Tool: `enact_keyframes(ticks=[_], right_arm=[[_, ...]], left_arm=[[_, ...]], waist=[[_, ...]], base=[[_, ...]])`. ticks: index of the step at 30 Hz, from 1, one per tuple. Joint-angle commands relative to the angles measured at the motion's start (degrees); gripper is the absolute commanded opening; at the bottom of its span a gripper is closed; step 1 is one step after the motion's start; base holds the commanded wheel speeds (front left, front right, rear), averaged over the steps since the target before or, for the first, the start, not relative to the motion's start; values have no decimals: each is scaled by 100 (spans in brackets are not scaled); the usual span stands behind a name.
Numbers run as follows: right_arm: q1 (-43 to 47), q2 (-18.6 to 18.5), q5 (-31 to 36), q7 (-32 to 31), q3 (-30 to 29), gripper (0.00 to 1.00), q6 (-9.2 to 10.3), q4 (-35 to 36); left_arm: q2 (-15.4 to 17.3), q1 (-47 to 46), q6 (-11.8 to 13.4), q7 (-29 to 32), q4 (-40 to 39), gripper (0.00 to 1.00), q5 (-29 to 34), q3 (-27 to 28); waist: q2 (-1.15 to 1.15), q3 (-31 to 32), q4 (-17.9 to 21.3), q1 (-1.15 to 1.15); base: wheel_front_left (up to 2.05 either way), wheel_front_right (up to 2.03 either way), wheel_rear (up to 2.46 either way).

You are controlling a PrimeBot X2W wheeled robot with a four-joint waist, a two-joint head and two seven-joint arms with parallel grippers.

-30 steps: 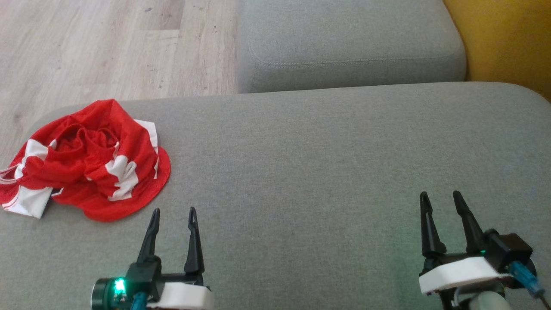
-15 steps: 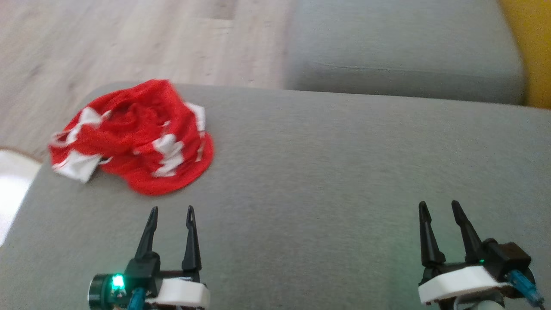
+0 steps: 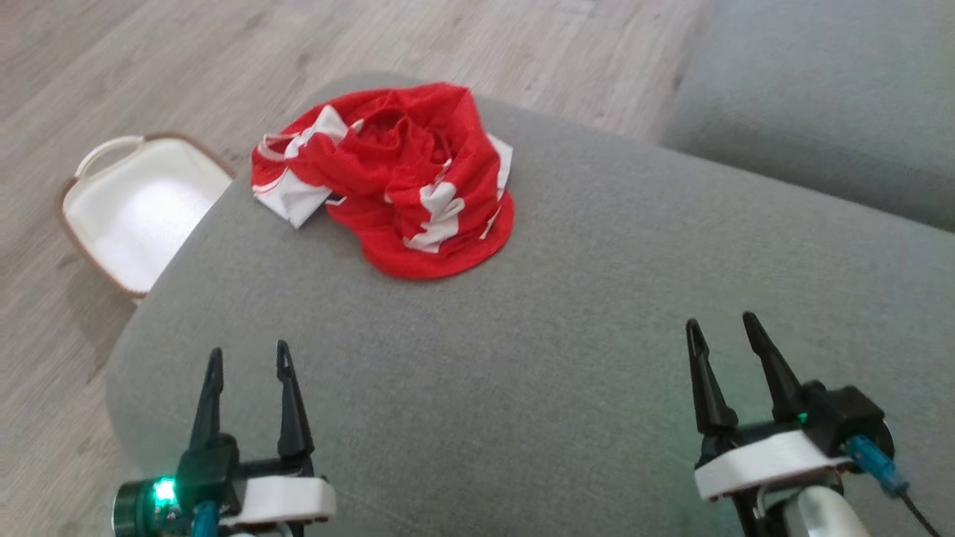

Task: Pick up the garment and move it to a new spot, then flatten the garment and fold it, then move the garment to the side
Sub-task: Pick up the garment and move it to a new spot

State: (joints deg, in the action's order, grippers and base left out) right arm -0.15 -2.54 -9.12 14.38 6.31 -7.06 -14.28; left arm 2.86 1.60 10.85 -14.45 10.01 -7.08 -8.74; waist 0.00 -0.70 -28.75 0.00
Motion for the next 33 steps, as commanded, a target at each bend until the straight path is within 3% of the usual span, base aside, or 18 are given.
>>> enact_keyframes(ticks=[1, 7, 12, 17, 21, 27, 33], right_arm=[[-196, -33, 36, 62, 123, 100, -43, 131], [-206, -33, 133, 62, 84, 100, -43, 107], [-71, -46, 429, 62, -141, 100, -43, 228], [-19, -243, 632, 62, -367, 100, -43, 517], [-135, -575, 719, 62, -430, 100, -43, 750], [-207, -977, 763, 62, -597, 100, -43, 1053], [-228, -1284, 779, 62, -702, 100, -43, 1285]], left_arm=[[2, -139, 44, -55, -206, 100, -24, 194], [2, -133, 135, -55, -551, 100, 96, 297], [87, -687, 124, -55, -934, 100, 484, 357], [287, -1715, -157, -55, -1174, 100, 572, 312], [585, -3097, -652, 204, -267, 100, 486, 249], [639, -4765, -1274, 1526, 1299, 100, 215, 79], [622, -5953, -1494, 2756, 2982, 100, 17, 21]], waist=[[0, -95, -84, 0], [0, -202, -164, 0], [0, -452, -227, 0], [0, -946, -182, 0], [0, -1395, 3, 0], [0, -1818, 266, 0], [0, -2179, 553, 0]], base=[[0, 0, 0], [0, 0, 0], [0, 0, 0], [0, 0, 0], [0, 0, 0], [0, 0, 0], [0, 0, 0]])
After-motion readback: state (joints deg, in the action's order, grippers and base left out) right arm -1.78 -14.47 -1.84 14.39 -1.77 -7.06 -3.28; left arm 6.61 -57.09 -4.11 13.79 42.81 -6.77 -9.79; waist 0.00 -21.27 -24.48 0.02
